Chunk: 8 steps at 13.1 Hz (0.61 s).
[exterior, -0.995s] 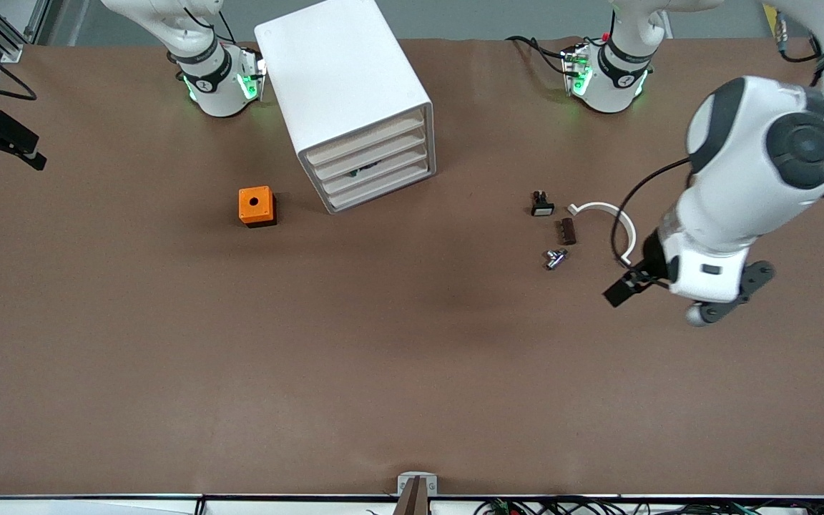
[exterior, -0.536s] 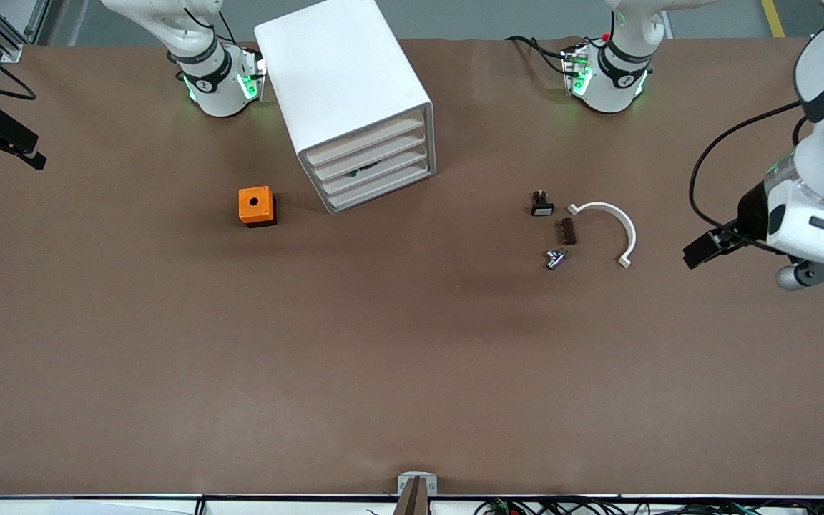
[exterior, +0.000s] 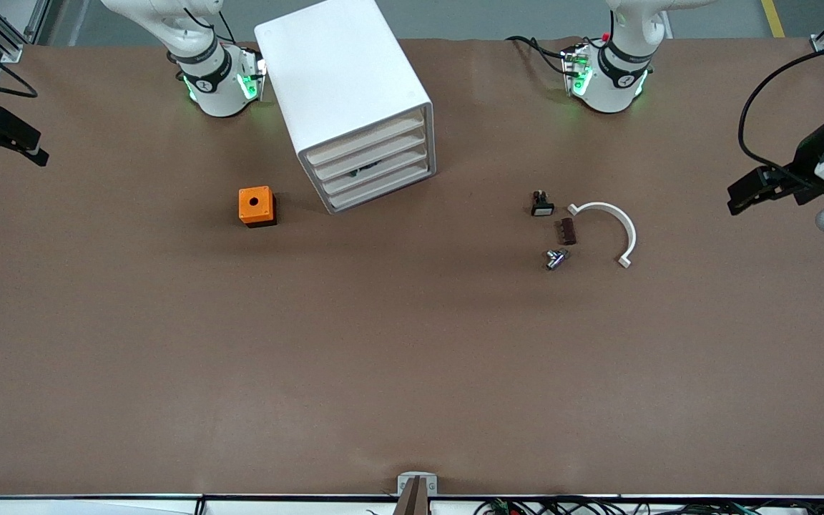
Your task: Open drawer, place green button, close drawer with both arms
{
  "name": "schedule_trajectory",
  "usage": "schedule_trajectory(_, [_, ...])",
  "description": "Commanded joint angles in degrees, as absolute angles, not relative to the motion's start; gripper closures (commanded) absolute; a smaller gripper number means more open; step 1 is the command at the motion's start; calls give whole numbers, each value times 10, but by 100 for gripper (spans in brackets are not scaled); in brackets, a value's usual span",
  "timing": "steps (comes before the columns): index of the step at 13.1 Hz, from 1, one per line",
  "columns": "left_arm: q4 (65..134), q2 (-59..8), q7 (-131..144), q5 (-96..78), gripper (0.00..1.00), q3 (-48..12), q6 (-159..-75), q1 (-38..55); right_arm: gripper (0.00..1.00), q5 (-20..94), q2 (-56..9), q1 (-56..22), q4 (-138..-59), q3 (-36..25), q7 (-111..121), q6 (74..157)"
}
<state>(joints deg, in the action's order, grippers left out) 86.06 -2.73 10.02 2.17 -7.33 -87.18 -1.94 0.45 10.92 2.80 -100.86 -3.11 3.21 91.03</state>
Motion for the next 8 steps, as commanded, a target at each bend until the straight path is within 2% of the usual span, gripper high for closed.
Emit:
schedule_trajectory(1, [933, 33, 75, 4, 0, -52, -870, 0, 0, 12, 103, 28, -994, -29, 26, 901])
schedule_trajectory(8, [979, 89, 76, 9, 0, -69, -873, -2, 0, 11, 104, 28, -996, -28, 28, 910])
